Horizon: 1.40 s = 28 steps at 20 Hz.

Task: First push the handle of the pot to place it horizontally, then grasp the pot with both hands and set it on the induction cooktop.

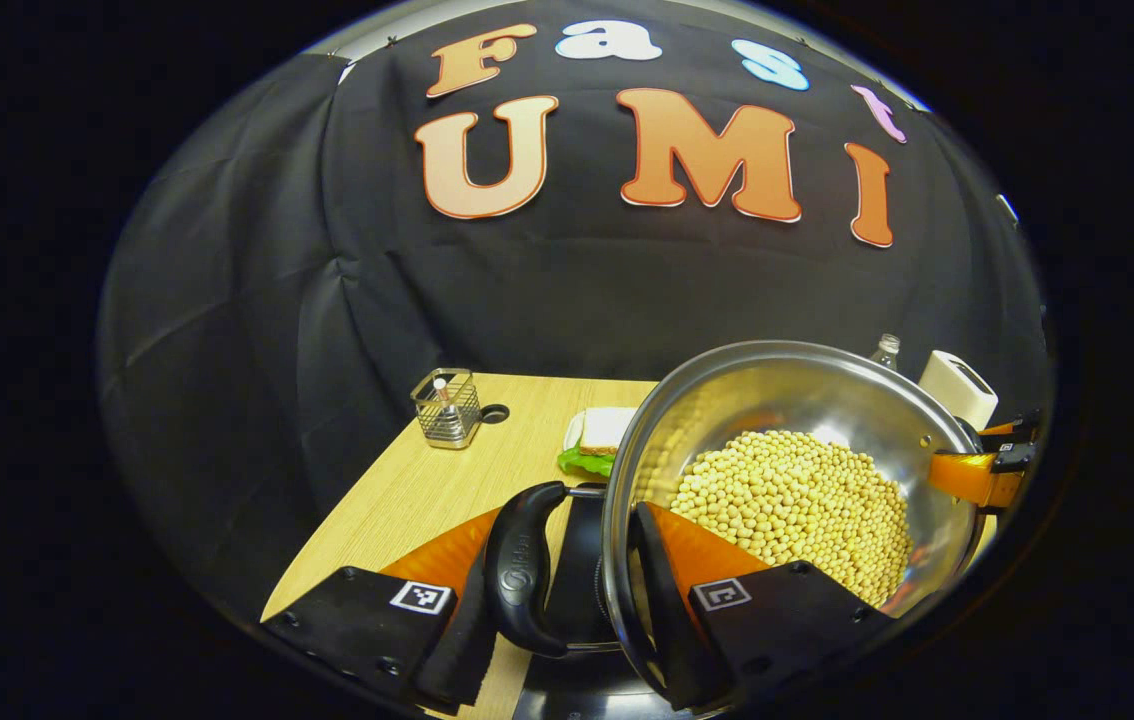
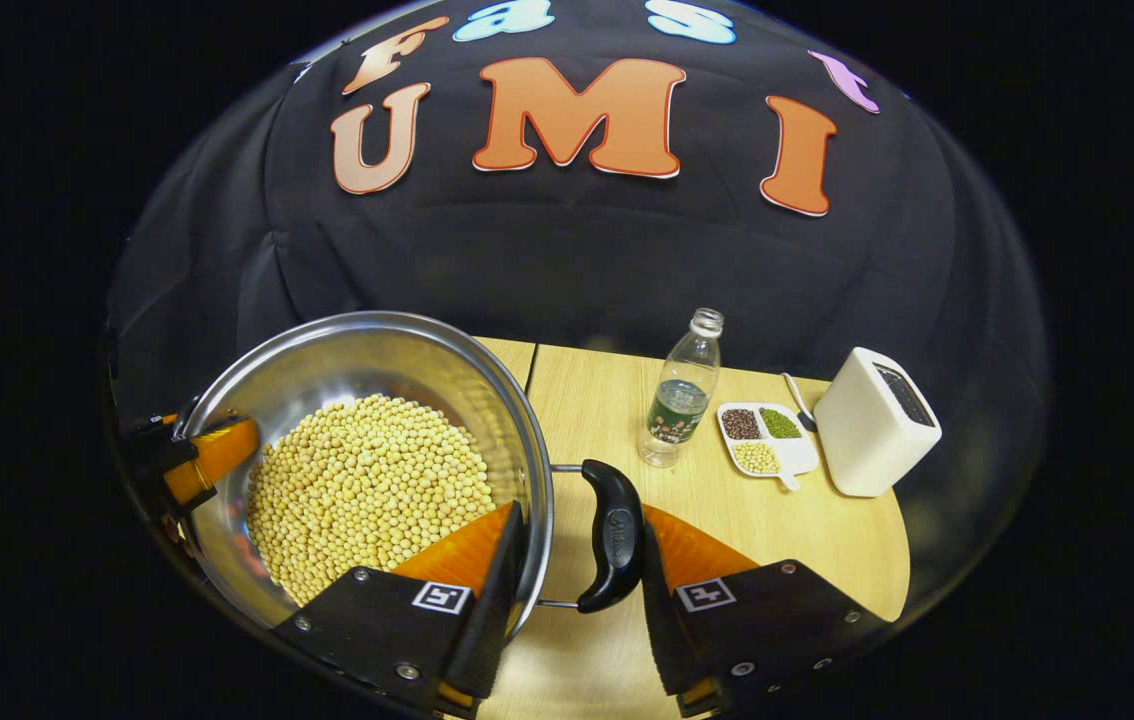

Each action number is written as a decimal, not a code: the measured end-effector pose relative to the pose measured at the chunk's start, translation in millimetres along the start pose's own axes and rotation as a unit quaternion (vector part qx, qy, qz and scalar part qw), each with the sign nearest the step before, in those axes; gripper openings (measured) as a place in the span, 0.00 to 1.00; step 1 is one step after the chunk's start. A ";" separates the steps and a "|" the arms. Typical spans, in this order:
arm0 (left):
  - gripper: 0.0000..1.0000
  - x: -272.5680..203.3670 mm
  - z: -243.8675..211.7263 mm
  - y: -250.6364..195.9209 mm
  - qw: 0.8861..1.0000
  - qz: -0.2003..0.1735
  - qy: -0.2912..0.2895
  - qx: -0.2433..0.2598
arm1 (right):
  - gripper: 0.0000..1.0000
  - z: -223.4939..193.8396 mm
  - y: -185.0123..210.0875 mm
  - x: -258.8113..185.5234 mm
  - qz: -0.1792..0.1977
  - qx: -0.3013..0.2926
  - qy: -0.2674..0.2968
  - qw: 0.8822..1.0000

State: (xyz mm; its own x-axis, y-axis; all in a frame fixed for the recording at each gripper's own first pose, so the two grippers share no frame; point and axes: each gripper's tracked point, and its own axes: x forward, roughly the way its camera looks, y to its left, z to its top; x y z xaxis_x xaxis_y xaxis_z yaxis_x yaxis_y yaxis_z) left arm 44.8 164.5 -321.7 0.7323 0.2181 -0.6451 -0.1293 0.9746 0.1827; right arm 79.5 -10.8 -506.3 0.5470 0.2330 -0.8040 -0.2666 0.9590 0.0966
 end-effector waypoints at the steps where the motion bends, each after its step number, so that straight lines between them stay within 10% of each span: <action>1: 0.70 1.9 -1.8 3.4 1.000 0.002 0.003 0.000 | 0.61 -0.3 0.0 -0.1 0.001 -0.001 0.003 1.000; 28: 0.71 60.1 -66.5 20.3 0.997 0.011 0.069 -0.027 | 0.60 5.0 11.4 16.7 -0.011 -0.002 0.046 0.999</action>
State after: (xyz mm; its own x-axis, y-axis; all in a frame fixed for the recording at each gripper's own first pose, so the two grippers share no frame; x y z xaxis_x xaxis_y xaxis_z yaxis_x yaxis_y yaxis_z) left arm 41.7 200.7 -406.1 0.6302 0.2409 -0.7382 -0.1831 0.9699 0.1602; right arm 89.6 4.8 -515.7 0.4776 0.1967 -0.8563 -0.2591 0.9628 0.0766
